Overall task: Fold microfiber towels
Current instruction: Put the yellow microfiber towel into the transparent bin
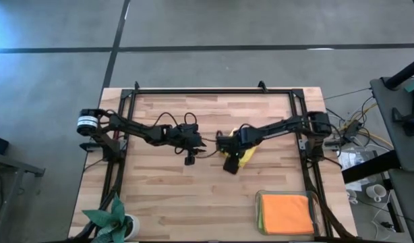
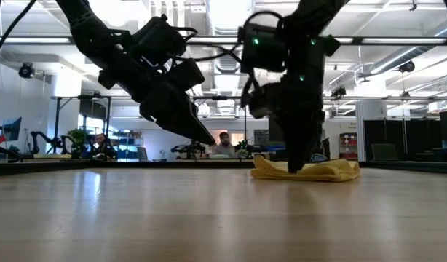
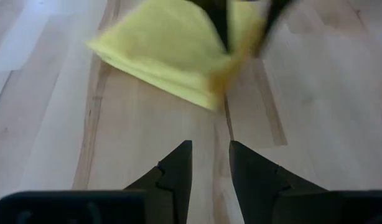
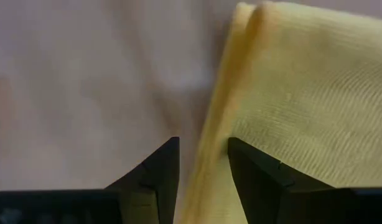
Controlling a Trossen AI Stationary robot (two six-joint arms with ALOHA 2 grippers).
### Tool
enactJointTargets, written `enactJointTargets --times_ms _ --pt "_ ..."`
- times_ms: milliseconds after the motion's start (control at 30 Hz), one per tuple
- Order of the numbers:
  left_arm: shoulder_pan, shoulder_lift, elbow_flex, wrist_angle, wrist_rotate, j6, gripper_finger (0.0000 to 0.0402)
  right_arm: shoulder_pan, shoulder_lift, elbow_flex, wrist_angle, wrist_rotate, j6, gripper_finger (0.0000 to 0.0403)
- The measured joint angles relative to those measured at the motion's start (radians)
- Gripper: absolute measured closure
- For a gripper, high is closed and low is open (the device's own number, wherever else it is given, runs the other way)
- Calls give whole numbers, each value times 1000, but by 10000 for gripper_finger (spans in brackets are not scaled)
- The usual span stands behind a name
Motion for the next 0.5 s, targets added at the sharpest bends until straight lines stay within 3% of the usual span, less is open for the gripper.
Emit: enactJointTargets --times_ms 167,433,500 --pt "0 0 0 4 0 0 311 23 -6 55 -13 6 -44 268" --pt "-2 0 0 20 0 -2 311 13 -128 69 -215 315 39 267" --pt "-5 0 0 60 24 -28 311 -7 -155 50 -254 337 79 259"
